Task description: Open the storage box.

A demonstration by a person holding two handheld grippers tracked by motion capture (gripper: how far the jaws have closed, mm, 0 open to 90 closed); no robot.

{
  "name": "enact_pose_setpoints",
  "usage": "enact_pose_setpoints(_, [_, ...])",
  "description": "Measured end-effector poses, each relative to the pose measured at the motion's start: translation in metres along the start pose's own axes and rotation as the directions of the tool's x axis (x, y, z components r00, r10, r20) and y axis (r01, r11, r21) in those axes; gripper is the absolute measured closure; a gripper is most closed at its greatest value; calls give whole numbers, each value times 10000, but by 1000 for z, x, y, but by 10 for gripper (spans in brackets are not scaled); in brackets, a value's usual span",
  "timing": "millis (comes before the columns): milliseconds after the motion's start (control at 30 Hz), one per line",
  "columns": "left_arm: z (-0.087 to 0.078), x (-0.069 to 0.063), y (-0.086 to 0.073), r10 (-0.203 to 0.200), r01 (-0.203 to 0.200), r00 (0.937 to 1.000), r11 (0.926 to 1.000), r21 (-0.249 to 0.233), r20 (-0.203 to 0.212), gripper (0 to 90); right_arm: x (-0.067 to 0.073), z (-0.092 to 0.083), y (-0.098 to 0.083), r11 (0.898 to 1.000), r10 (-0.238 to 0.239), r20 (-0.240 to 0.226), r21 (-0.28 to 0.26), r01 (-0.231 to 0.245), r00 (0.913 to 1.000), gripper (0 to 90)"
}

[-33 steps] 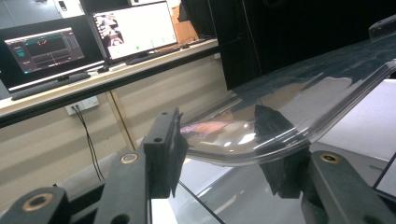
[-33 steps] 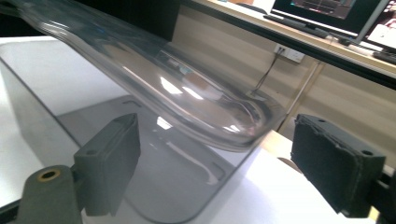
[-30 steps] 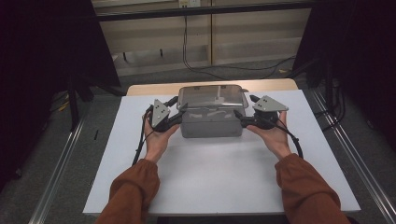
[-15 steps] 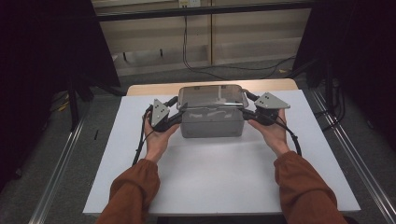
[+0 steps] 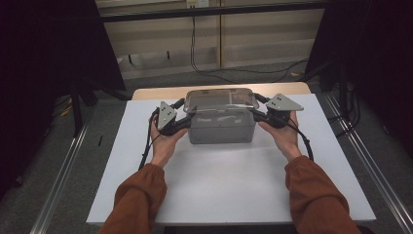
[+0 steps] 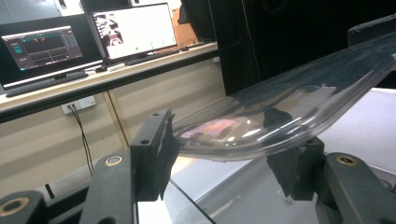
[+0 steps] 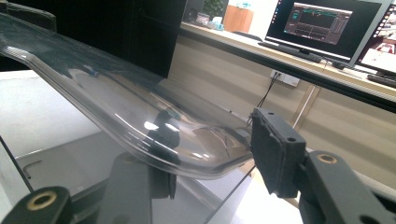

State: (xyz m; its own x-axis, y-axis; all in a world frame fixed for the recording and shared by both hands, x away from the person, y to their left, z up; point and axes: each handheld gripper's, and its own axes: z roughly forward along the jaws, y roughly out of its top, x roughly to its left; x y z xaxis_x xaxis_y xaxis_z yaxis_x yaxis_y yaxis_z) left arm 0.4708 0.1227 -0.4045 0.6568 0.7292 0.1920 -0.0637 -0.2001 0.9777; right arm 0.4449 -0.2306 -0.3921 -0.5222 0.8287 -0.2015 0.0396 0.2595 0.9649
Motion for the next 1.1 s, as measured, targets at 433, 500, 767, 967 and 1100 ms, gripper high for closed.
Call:
enact_pose_setpoints(433, [9,6,2,-4,4,10000,10000,-91,-38,413,-4,3,7,9998,143,-46,-101,-144,9999,540])
enact_pose_setpoints(500, [10,8,3,4,-5,10000,10000,-94,-80,413,-4,3,9,9999,74,-69,-125,-75,9999,548])
enact_pose_setpoints(767, [14,16,9,135,-137,9999,9997,-187,-96,398,-5,4,10,9998,137,-61,-168,-138,9999,552])
enact_pose_setpoints(967, [18,17,12,156,-157,9999,9998,-142,-17,432,-6,5,11,9995,172,-61,-270,-174,9998,561])
enact_pose_setpoints(1100, [20,18,14,98,-98,9999,9998,-196,25,439,-8,6,13,9993,248,-89,-283,-250,9997,564])
